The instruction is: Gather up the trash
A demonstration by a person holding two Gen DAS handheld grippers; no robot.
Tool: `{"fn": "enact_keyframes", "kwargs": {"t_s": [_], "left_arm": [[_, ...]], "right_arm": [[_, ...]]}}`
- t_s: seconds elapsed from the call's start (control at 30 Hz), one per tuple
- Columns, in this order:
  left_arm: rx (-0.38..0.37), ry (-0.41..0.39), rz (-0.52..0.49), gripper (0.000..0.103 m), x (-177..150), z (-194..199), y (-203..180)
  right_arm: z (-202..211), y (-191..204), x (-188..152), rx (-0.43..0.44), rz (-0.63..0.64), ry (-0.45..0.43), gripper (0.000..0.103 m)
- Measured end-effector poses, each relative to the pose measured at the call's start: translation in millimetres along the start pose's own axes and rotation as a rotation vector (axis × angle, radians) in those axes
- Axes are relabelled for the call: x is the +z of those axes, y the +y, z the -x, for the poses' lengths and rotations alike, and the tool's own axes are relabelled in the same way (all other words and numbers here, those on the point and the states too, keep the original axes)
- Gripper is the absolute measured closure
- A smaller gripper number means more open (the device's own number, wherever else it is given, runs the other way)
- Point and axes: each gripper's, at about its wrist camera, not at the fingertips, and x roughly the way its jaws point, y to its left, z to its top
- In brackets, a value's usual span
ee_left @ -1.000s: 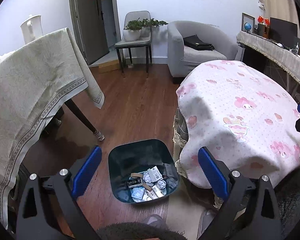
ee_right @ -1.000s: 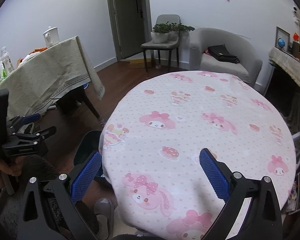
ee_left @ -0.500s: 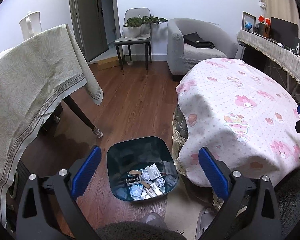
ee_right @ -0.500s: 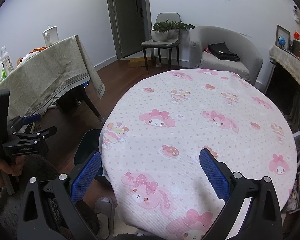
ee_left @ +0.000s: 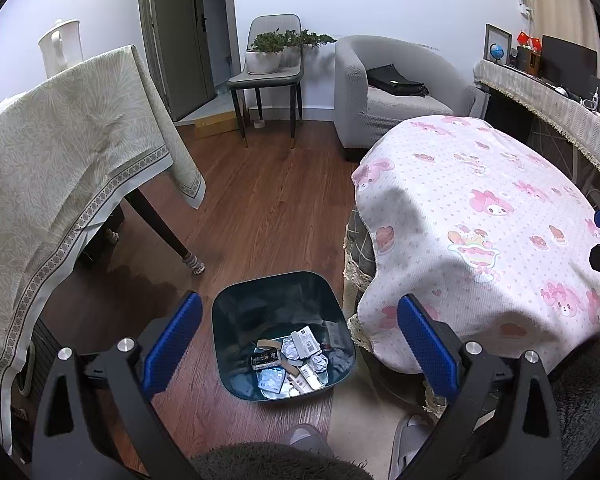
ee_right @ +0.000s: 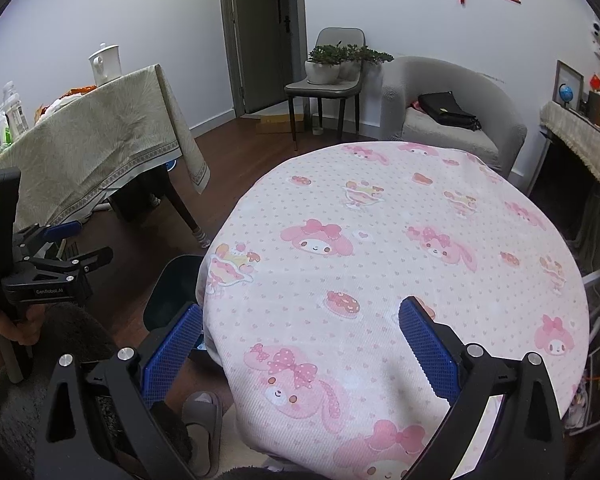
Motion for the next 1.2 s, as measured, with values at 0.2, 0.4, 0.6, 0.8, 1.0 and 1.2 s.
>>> {"fn": "enact_keyframes", "kwargs": {"t_s": [0.2,0.4,0.6,0.8,1.0,1.2], "left_arm": [[0.000,0.001,-0.002,0.004,0.2,-0.3,0.4],[0.001,0.000,-0.001,0.004,0.3,-0.4,0.4],[0.001,0.001,-0.002,0.004,0.3,-0.6,0.3],[0.000,0.000,-0.002,0.003,0.2,-0.3,0.0],[0.001,0.001,-0.002,0.003,0.1,-0.3,-0.3],[0.001,0.001,-0.003,0.003,0.1,-0.2,-0.6]], "right_arm": [[0.5,-0.7,0.1,0.000,0.000,-0.001,0.003],[0.1,-0.5,0.1,0.000,0.001,0.000,0.003],[0.1,-0.7,0.1,0.001,0.000,0.000,0.003],[-0.2,-2.0,0.4,0.002,-0.008,0.003,0.003],[-0.5,-2.6,0.4,0.002,-0.009,0.003,0.003],[-0.5,-2.6,0.5,0.002,-0.009,0.003,0.003]]}}
